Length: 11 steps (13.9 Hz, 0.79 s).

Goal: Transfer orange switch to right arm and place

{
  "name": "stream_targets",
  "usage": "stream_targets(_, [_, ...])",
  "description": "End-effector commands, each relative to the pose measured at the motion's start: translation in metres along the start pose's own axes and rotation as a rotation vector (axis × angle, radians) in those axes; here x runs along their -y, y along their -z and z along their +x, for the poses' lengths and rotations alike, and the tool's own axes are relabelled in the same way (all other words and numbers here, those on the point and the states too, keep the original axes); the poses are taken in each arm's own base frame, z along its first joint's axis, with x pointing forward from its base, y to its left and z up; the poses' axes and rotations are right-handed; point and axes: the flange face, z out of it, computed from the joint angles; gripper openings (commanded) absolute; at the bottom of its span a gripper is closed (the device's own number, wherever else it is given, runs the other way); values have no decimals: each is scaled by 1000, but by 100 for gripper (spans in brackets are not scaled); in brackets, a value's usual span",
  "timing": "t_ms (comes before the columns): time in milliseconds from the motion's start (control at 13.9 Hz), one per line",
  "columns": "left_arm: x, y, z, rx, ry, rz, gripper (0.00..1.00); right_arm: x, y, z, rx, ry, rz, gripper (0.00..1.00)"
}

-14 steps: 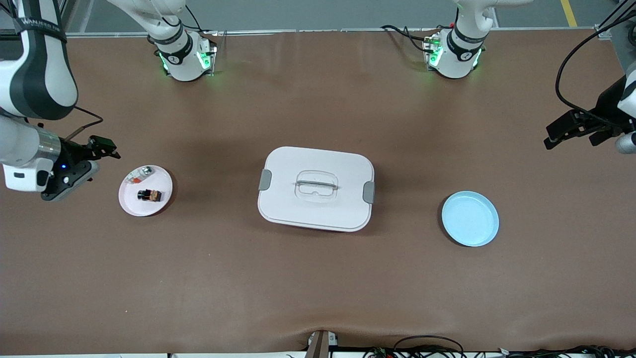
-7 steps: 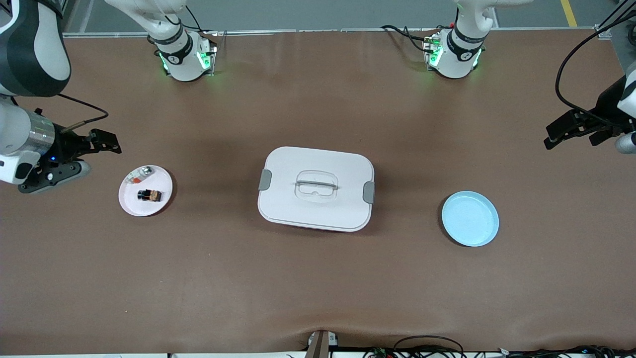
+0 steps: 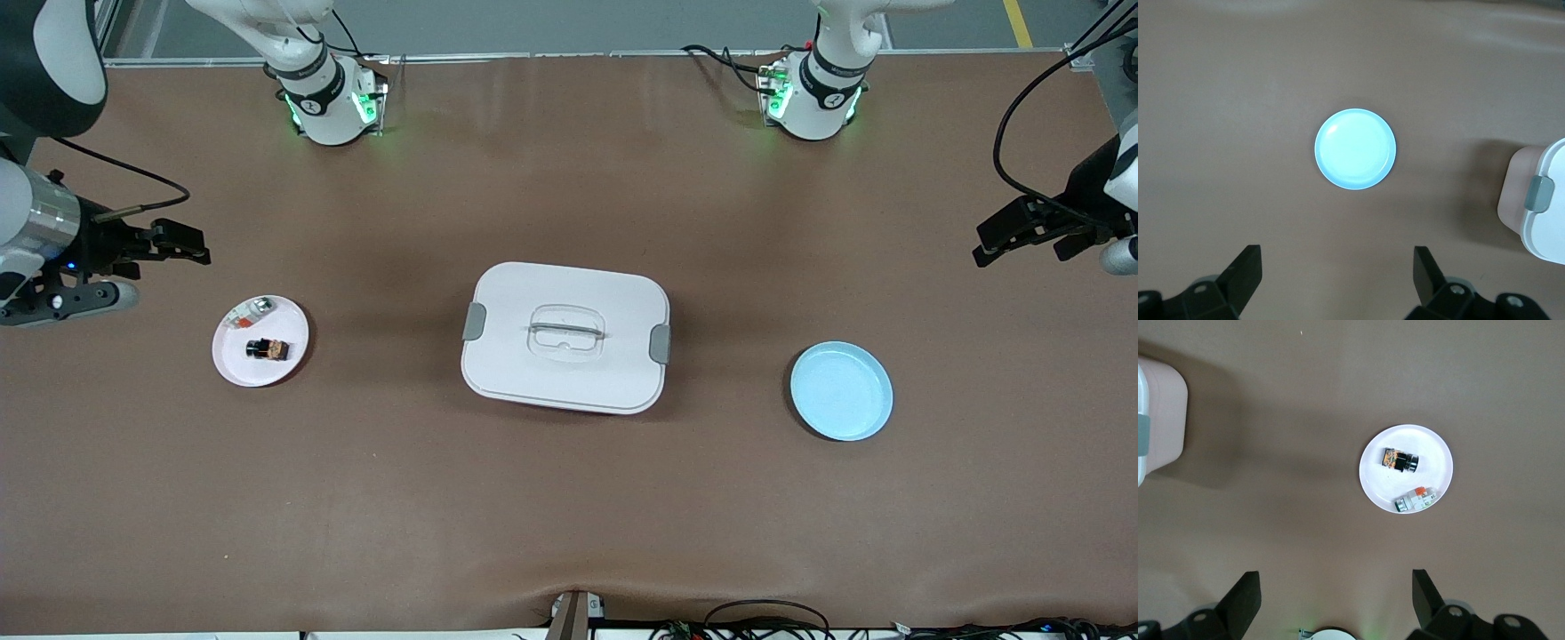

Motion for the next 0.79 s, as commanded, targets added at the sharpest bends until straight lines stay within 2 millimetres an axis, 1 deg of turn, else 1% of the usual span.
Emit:
stream_targets(0, [0,5,0,3,-11,-4,100,3,30,-1,-45,-57,2,100])
stream_targets(216, [-2,6,-1,3,-14,-5,100,-1,30,-2,-38,-69,-1,100])
stream_targets(288, [-2,6,-1,3,-14,-5,100,-7,29,-4,-28,-75,-4,100])
stream_targets(360, [-1,5,0,5,-13,-4,100,-7,27,-10,15,-74,2,100])
stream_targets(504, [0,5,0,5,-11,-4,100,-9,42,-24,53,-79,-5,100])
stream_targets(576, [0,5,0,5,-11,-4,100,-9,39,-28,81,-89,-14,100])
stream_targets(720, [1,5,0,5,-10,-4,100,-5,42,-27,67,-80,9,100])
